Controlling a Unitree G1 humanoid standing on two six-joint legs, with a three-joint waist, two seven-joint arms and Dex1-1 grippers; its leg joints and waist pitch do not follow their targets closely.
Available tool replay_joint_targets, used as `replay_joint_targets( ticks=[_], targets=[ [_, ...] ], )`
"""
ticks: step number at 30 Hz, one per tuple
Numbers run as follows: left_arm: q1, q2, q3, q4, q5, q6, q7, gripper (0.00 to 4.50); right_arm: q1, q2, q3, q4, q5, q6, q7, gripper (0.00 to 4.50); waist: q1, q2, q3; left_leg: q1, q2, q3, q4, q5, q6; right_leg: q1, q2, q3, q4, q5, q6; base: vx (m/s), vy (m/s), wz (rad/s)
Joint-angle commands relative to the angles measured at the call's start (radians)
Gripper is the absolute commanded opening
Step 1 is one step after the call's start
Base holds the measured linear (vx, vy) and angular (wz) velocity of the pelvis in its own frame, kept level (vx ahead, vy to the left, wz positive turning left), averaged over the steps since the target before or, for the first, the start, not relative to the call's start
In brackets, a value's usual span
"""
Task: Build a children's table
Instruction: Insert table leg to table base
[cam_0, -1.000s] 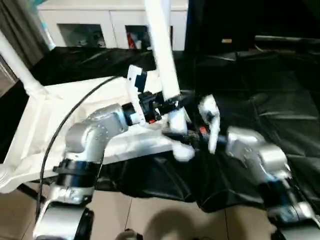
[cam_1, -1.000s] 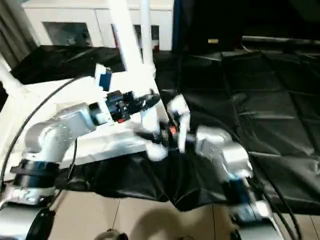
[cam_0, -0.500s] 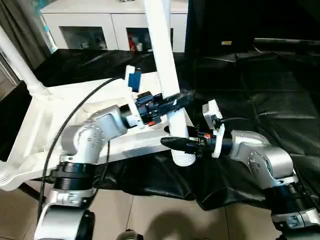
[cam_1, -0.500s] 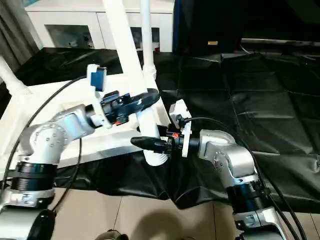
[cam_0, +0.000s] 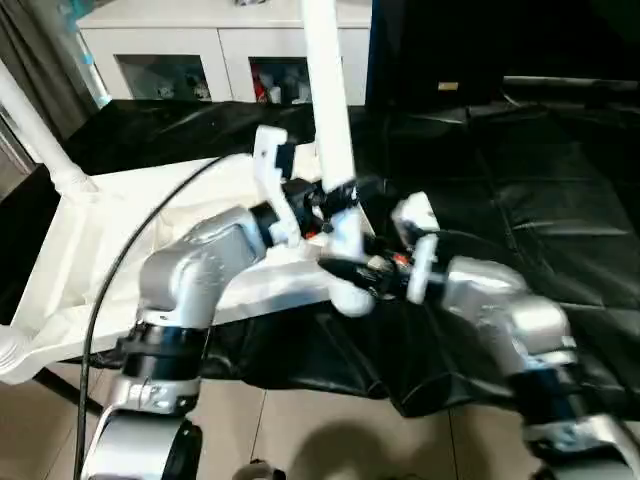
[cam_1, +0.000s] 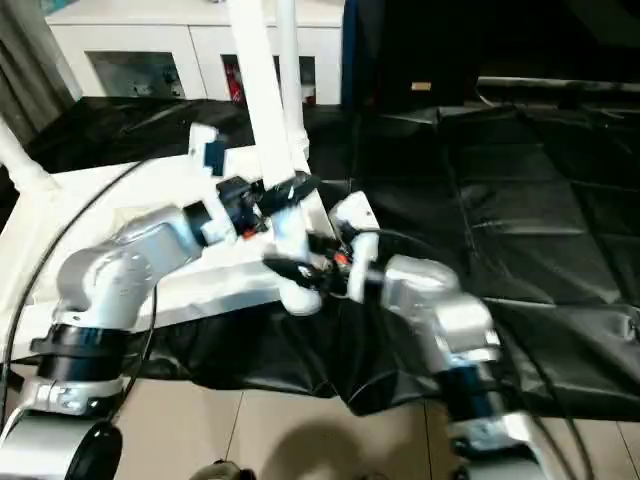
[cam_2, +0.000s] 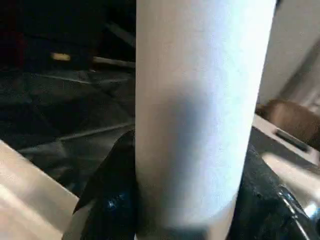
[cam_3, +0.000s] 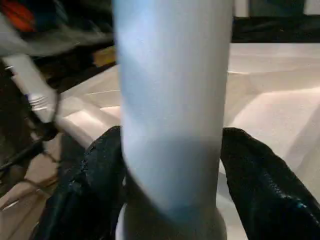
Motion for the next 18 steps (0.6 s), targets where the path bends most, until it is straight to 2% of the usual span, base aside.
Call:
replay_joint_targets(
  ticks=[1,2,3,5,12,13,14,18],
  targets=[
    [-0.016,-0.014,-0.001,-0.054,0.024,0.015,0.066,1.88,-0.006,0.026,0.001,0.008,-0.016,0.002,-0.052,2.77,-0.002,-0.011,-0.096,0.009,0.017,-0.007,-0.063,-0.147,0.016,0.060,-0.052,0.037,-0.084,-0.262,-0.156,0.000,0.000,0.00],
    [-0.015,-0.020,-0.002,-0.060,0.028,0.018,0.081,1.88,-0.006,0.034,0.003,0.012,-0.019,0.004,-0.061,2.71,-0.003,-0.010,-0.097,0.007,0.016,-0.007,-0.062,-0.145,0.021,0.061,-0.052,0.037,-0.083,-0.253,-0.161,0.000,0.000,0.00],
    [-0.012,-0.025,-0.003,-0.067,0.022,0.026,0.085,1.88,-0.006,0.041,0.009,0.014,-0.023,0.005,-0.065,2.71,-0.003,-0.014,-0.097,0.006,0.014,-0.006,-0.061,-0.140,0.025,0.063,-0.053,0.038,-0.084,-0.250,-0.158,0.000,0.000,0.00],
    [-0.007,-0.028,-0.007,-0.075,0.013,0.037,0.082,1.88,-0.009,0.048,0.020,0.021,-0.026,0.004,-0.062,2.58,-0.002,-0.011,-0.097,0.006,0.014,-0.006,-0.060,-0.137,0.027,0.062,-0.052,0.038,-0.083,-0.249,-0.156,0.000,0.000,0.00],
    [-0.005,-0.013,-0.002,-0.076,0.016,0.052,0.090,1.88,-0.003,0.033,0.023,-0.009,-0.004,0.025,-0.023,2.14,-0.001,-0.010,-0.097,0.005,0.013,-0.006,-0.060,-0.132,0.031,0.063,-0.051,0.039,-0.081,-0.223,-0.159,0.000,0.000,0.00],
    [-0.007,-0.010,-0.001,-0.076,0.014,0.060,0.092,2.44,-0.001,0.027,0.024,-0.014,0.000,0.025,-0.011,2.13,-0.001,-0.010,-0.097,0.005,0.013,-0.006,-0.060,-0.137,0.031,0.063,-0.051,0.039,-0.081,-0.229,-0.159,0.000,0.000,0.00],
    [-0.007,-0.010,0.006,-0.072,-0.015,0.074,0.063,2.58,0.001,0.019,0.026,-0.018,0.004,0.026,0.007,2.09,0.000,-0.006,-0.096,0.006,0.014,-0.006,-0.061,-0.146,0.030,0.062,-0.052,0.038,-0.083,-0.244,-0.158,0.000,0.000,0.00],
    [0.002,0.020,-0.005,-0.061,-0.023,0.053,-0.009,2.75,0.023,-0.033,0.044,-0.064,0.043,0.046,0.122,2.05,0.002,-0.010,-0.096,0.005,0.014,-0.008,-0.061,-0.151,0.035,0.065,-0.051,0.038,-0.084,-0.252,-0.153,0.000,0.000,0.00]
  ],
)
